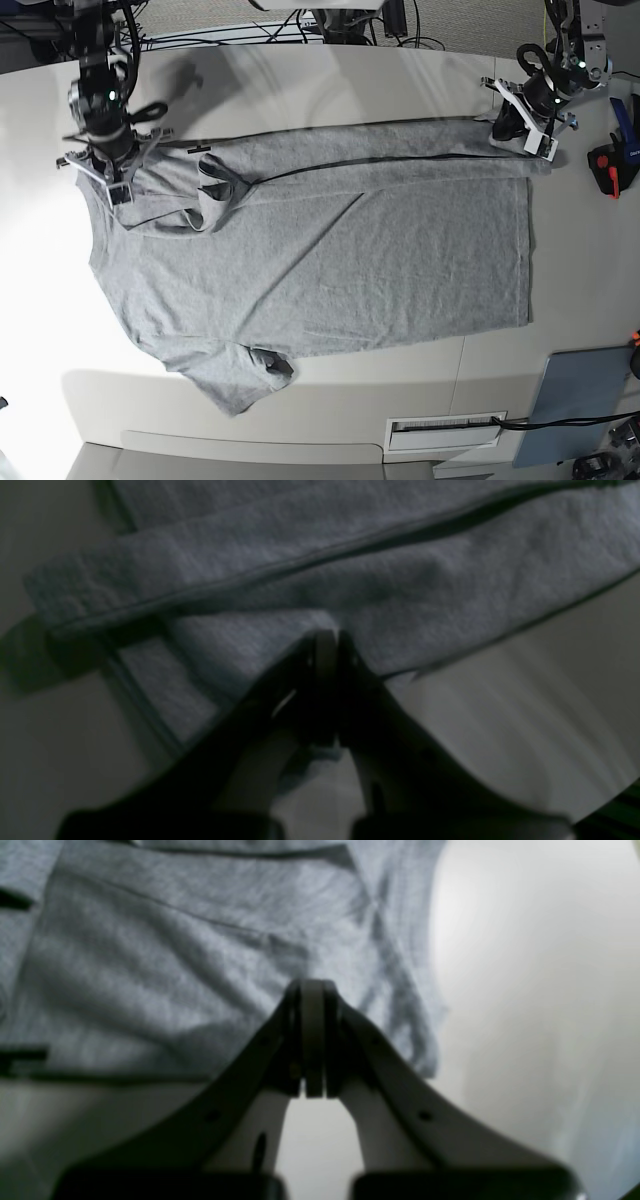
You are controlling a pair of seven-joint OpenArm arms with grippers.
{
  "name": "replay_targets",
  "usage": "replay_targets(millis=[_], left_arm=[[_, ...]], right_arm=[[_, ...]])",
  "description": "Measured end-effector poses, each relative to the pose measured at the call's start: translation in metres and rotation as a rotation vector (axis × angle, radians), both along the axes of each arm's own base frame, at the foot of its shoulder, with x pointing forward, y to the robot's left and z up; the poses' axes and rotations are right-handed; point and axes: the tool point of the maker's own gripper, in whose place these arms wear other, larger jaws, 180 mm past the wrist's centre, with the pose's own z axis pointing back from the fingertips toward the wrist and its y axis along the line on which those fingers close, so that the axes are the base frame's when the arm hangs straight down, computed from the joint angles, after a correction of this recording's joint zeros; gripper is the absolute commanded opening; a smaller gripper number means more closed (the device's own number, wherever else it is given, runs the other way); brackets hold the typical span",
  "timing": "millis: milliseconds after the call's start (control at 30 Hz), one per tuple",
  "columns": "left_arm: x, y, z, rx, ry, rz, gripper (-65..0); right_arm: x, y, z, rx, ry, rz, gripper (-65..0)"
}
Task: Fold the T-shirt properly
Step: 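Release the folded edge and raise both grippers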
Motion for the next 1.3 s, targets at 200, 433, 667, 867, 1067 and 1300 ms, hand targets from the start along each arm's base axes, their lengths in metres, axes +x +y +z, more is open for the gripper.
replay_targets(millis=[200,433,667,867,1067,1300], left_arm=[[0.000,0.000,0.000,0.000,0.000,0.001,-65.0],[0.000,0.000,0.000,0.000,0.000,0.001,-65.0],[-0.005,0.001,-0.002,0.018,0.006,-0.007,-65.0],[-0.016,0.001,-0.004,0.009,0.013,-0.004,-65.0],[-0.035,-0.007,-0.005,-0.019,0.036,-0.057,-65.0],[-0.062,-0.008,-0.005,-0.009,0.093,-0.127,-65.0]], right_arm=[[0.016,-0.023,-0.015,0.025,0.086,-0.113,-65.0],[0.004,-0.026,-0.033,-0.007,0.248,-0.036,-65.0],[-0.017,-0.026,-0.042,-0.011,0.211,0.010,-65.0],[-0.036,-0.037,-0.044,0.004,0.203,-0.018,-65.0],[-0.084,-0.064,-0.037,-0.030,0.274,-0.094,-65.0],[-0.124,-0.072,-0.035,-0.057,0.348,-0.107,-65.0]])
